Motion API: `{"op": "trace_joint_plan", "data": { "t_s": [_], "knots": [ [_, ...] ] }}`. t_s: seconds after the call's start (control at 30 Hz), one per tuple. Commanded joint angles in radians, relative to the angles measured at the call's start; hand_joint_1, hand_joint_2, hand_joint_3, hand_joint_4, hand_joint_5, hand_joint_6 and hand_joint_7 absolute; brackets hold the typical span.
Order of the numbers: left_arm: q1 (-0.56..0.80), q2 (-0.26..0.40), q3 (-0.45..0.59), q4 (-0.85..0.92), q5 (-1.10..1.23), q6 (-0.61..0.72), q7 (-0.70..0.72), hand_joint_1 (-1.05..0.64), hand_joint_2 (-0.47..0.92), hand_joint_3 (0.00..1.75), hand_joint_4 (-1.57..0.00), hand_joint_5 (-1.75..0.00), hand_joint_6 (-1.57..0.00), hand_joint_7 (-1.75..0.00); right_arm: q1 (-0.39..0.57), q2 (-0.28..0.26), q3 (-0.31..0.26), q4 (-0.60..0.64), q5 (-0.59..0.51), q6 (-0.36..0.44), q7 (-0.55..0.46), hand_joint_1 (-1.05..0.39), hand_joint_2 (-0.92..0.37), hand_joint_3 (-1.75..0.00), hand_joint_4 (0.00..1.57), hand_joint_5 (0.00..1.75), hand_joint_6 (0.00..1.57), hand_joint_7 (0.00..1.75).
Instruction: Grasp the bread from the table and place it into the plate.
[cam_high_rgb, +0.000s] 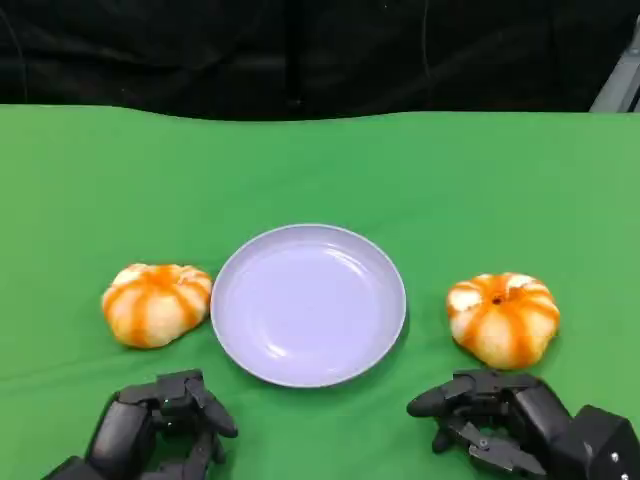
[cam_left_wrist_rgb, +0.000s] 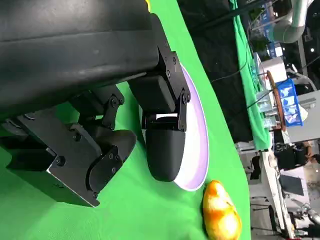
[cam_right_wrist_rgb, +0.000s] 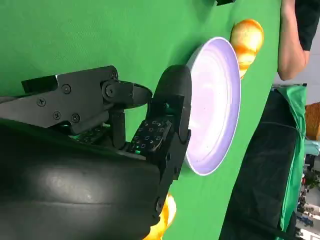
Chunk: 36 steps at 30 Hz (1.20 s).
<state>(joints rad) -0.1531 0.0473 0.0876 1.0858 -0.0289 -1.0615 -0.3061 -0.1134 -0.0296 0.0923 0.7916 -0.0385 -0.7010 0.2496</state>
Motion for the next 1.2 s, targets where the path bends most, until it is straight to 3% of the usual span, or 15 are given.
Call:
{"op": "trace_joint_plan", "data": {
  "t_s": [0.03,0.37,0.4,0.47,0.57,0.7,0.87,1.0,1.2],
  "knots": [
    [-0.005,0.021,0.002,0.007,0.002,0.004,0.005,0.04,0.36,1.38,-0.94,-1.46,-1.03,-1.20,0.010,-0.014,-0.002,0.018,-0.011,0.025,-0.007,-0.08,-0.92,-0.37,0.78,1.18,1.07,0.37],
    [-0.007,0.011,0.015,0.013,-0.003,-0.016,0.037,0.08,0.42,1.27,-0.89,-1.42,-1.01,-1.13,0.008,-0.012,-0.006,0.022,-0.001,0.017,0.000,-0.06,-0.92,-0.38,0.79,1.18,1.08,0.37],
    [-0.007,0.009,0.018,0.014,-0.005,-0.022,0.041,-0.06,0.61,0.83,-0.83,-1.04,-0.95,-0.75,0.008,-0.012,-0.007,0.023,0.000,0.016,0.000,-0.05,-0.92,-0.38,0.79,1.19,1.08,0.37],
    [-0.006,-0.002,0.029,0.008,-0.035,-0.024,0.024,-0.16,0.84,0.30,-0.84,-0.61,-0.99,-0.24,0.007,-0.011,-0.008,0.027,0.007,0.015,0.007,-0.05,-0.92,-0.39,0.79,1.19,1.08,0.37],
    [-0.004,-0.010,0.040,-0.002,-0.061,-0.028,0.007,-0.24,0.91,0.13,-0.83,-0.39,-0.94,-0.05,0.011,-0.012,-0.007,0.022,0.007,0.021,0.008,-0.05,-0.92,-0.40,0.78,1.19,1.07,0.37],
    [-0.009,-0.016,0.054,-0.008,-0.090,-0.042,-0.008,-0.35,0.92,0.12,-0.85,-0.19,-0.83,0.00,0.011,-0.013,-0.006,0.024,-0.001,0.019,0.001,-0.04,-0.92,-0.41,0.78,1.20,1.08,0.38],
    [-0.014,0.013,0.056,-0.031,-0.040,-0.057,0.056,-0.51,0.92,0.17,-0.85,-0.10,-0.71,0.00,0.004,-0.013,-0.007,0.031,-0.001,0.016,0.001,-0.04,-0.92,-0.41,0.78,1.22,1.08,0.38],
    [-0.017,0.029,0.061,-0.062,-0.057,-0.045,0.047,-0.64,0.92,0.26,-0.76,-0.02,-0.54,0.00,-0.003,-0.014,-0.006,0.036,-0.005,0.016,-0.004,-0.05,-0.92,-0.41,0.78,1.22,1.08,0.38],
    [-0.032,0.053,0.074,-0.076,-0.102,-0.066,0.012,-0.68,0.92,0.31,-0.60,0.00,-0.43,0.00,-0.006,-0.011,-0.006,0.040,-0.006,0.011,-0.007,-0.04,-0.92,-0.42,0.77,1.24,1.08,0.39]
  ]
}}
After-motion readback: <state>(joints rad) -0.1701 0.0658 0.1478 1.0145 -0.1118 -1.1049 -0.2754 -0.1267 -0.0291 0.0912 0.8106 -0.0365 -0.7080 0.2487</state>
